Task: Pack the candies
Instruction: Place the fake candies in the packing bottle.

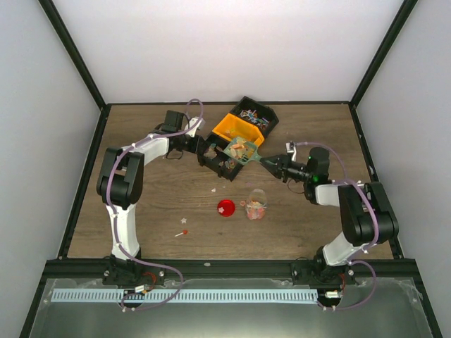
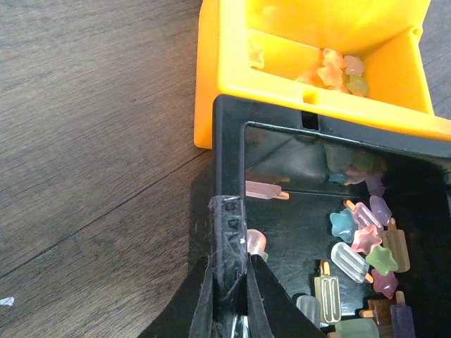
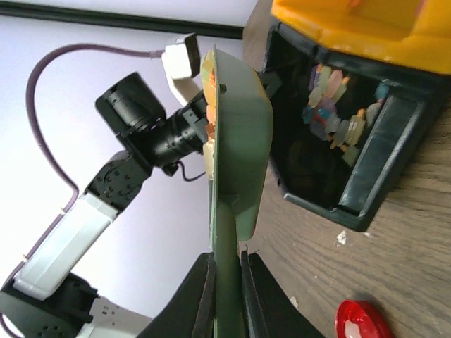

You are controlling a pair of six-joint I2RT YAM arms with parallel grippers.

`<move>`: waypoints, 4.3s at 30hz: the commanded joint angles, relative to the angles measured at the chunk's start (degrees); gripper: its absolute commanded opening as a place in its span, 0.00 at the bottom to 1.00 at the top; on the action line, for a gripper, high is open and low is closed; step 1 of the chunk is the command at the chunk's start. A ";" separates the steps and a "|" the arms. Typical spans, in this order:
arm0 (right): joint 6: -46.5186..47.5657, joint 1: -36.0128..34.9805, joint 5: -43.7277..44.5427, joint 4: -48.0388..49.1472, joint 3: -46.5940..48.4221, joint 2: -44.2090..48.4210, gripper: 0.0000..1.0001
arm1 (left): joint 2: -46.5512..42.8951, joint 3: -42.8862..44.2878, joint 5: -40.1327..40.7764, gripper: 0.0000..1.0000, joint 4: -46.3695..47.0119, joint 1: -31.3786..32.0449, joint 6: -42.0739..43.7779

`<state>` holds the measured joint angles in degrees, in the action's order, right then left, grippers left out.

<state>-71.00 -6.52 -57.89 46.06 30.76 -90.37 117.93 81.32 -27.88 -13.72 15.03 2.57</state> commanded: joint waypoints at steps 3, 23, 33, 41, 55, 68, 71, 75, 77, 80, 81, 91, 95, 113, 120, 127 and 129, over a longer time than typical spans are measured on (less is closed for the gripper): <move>1.74 -0.51 -2.59 1.68 0.34 3.21 0.01 | 0.86 0.68 2.12 0.04 0.12 -0.26 -1.27; 4.73 7.02 -8.28 -8.16 -4.90 16.31 0.01 | 0.16 -0.26 1.16 0.04 1.32 -0.26 -1.97; 18.57 17.26 -12.13 -39.81 -5.98 36.21 0.01 | 0.64 0.24 1.58 0.04 2.38 -0.09 -4.12; 17.28 18.02 -10.63 -50.54 -8.38 49.94 0.01 | 0.66 -0.20 1.27 0.04 2.73 -0.09 -4.42; 16.59 17.99 -8.73 -61.97 -8.33 59.51 0.01 | 1.24 -0.64 0.55 0.04 3.08 -0.09 -5.20; 17.63 18.03 -5.73 -71.51 -5.63 65.46 0.01 | 1.52 -1.17 -0.51 0.04 4.77 0.00 -6.77; 19.62 18.00 -3.97 -75.86 -3.13 65.78 0.01 | 1.60 -1.59 -0.49 0.04 5.05 0.00 -6.87; 20.47 18.03 -2.15 -78.22 -0.67 67.09 0.01 | 1.68 -1.94 -0.84 0.04 5.64 0.00 -7.05; 20.62 18.04 -2.30 -78.87 -0.25 67.47 0.01 | 1.65 -2.02 -0.95 0.04 5.67 -0.02 -7.05; 22.70 17.99 -1.34 -82.37 1.27 67.80 0.01 | 1.28 -2.36 -1.03 0.04 5.78 0.00 -6.89; 23.39 18.03 -0.82 -83.63 1.88 68.05 0.01 | 1.13 -2.48 -1.04 0.04 5.88 0.00 -6.88; 22.58 18.04 0.82 -90.97 4.48 73.14 0.01 | 0.59 -3.22 -1.61 0.04 6.63 0.00 -7.32; 23.07 18.03 1.35 -95.12 5.15 75.60 0.01 | 0.55 -3.94 -1.99 0.04 7.40 0.00 -7.71; 22.23 17.94 4.72 -107.93 8.59 82.74 0.01 | 0.02 -4.46 -2.51 0.04 7.70 0.18 -8.50; 24.57 17.89 9.77 -111.69 11.16 82.64 0.01 | 0.37 -4.46 -2.94 0.04 7.82 0.18 -8.63; 30.55 17.89 14.41 -115.30 15.09 79.49 0.01 | 0.26 -4.24 -2.83 0.04 7.72 0.18 -8.56; 31.71 17.95 14.81 -115.86 15.30 78.93 0.01 | 0.33 -4.30 -2.80 0.04 7.74 0.21 -8.46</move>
<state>-43.40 11.07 -45.41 -67.96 43.38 -10.37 118.08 78.19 -29.45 -5.65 15.00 -5.50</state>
